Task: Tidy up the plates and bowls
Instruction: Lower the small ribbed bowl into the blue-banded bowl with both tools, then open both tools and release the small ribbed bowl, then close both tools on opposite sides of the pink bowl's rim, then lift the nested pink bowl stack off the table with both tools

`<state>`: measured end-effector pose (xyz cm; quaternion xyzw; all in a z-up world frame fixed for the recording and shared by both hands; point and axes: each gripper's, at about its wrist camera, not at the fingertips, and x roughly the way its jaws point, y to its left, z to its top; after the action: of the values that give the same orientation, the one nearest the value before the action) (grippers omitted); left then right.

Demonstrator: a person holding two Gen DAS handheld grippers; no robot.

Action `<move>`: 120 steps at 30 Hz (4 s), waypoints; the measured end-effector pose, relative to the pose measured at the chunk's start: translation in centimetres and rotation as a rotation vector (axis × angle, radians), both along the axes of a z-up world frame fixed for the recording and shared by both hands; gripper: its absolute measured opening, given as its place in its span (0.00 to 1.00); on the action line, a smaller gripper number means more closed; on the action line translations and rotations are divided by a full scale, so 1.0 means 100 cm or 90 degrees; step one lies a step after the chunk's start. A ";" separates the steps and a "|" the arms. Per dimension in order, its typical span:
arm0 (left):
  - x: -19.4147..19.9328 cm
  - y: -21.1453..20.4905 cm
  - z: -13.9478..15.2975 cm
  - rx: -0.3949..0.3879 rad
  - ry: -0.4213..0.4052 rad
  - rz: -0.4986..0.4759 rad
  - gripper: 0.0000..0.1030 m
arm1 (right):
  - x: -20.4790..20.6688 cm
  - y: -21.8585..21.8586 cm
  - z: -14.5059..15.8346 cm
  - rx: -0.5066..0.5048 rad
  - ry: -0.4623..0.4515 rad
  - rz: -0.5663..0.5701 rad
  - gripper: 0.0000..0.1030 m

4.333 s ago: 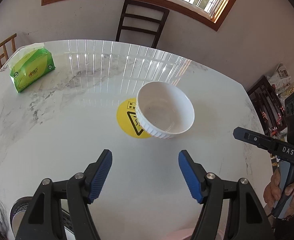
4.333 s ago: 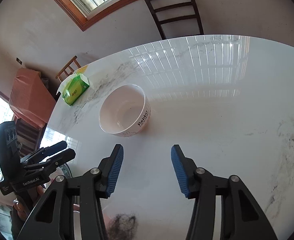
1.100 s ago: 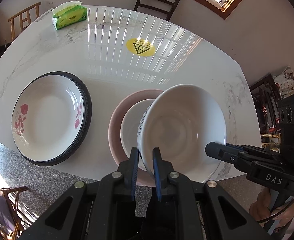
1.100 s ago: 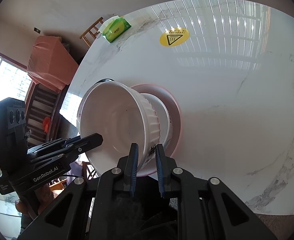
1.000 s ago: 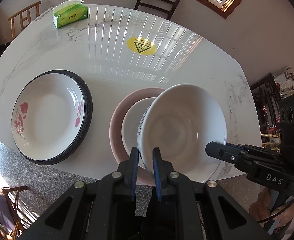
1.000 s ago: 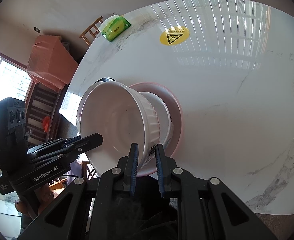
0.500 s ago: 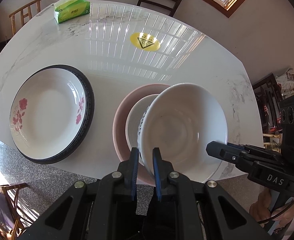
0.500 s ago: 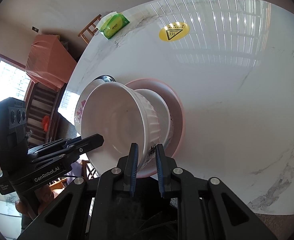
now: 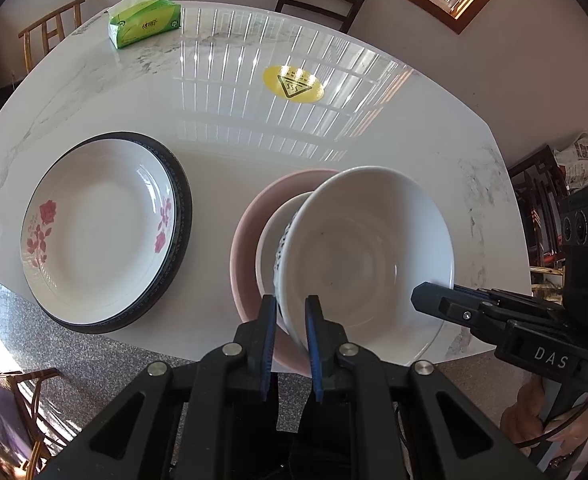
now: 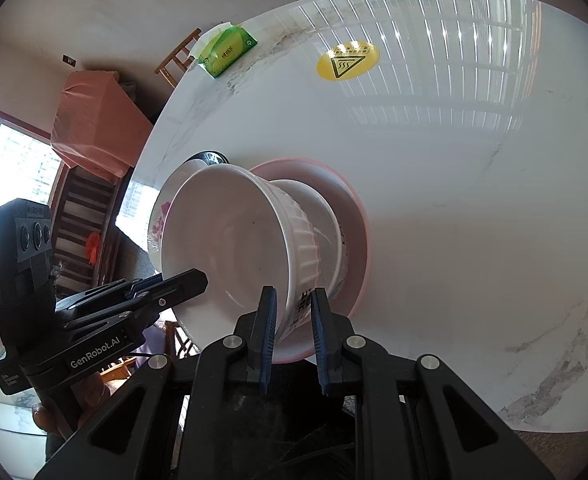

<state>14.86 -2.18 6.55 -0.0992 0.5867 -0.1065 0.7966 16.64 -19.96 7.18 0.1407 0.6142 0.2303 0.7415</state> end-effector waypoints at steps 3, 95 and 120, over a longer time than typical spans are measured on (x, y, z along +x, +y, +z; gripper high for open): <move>0.001 -0.002 -0.001 0.003 0.000 -0.001 0.15 | 0.000 0.000 -0.002 -0.001 0.002 -0.001 0.16; -0.016 0.028 -0.045 -0.047 -0.032 0.086 0.14 | -0.010 0.005 -0.033 -0.104 -0.091 0.023 0.18; -0.021 0.018 -0.036 -0.013 -0.107 0.089 0.14 | -0.020 -0.019 -0.038 -0.030 -0.103 -0.040 0.18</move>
<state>12.79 -0.36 2.92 -0.1387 0.5087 -0.0647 0.8473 14.63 -21.88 3.39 0.1233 0.5532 0.2032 0.7984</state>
